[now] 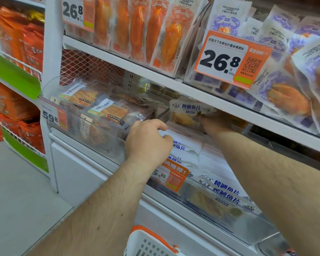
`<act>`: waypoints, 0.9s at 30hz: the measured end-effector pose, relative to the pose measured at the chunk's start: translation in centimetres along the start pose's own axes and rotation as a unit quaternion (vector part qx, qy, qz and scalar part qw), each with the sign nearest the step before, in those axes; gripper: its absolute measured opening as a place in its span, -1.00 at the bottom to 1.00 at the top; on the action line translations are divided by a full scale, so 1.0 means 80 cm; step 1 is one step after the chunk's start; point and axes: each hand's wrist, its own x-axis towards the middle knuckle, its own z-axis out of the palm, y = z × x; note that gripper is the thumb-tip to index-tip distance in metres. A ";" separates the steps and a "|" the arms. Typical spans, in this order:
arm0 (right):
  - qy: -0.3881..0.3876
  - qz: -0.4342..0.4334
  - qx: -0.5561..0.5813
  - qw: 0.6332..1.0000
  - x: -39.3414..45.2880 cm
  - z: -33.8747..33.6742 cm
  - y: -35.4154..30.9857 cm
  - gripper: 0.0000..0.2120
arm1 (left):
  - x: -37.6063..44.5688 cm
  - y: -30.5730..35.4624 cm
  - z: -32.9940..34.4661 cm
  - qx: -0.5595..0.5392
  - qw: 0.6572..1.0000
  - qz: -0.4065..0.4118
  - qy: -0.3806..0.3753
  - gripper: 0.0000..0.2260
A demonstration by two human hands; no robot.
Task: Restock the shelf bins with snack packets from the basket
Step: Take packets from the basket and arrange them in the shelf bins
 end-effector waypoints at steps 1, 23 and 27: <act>0.006 0.022 0.001 1.000 0.000 0.004 0.006 -0.66 | 0.000 -0.001 0.000 0.001 1.000 0.000 0.000 -0.76; 0.066 -0.095 0.164 0.980 -0.244 -0.082 -0.020 -0.79 | -0.096 0.026 -0.011 0.094 0.966 0.170 -0.173 -0.81; 0.053 -0.077 0.240 0.966 -0.310 -0.065 0.015 -0.79 | -0.133 0.011 -0.011 0.257 0.879 0.170 -0.365 -0.88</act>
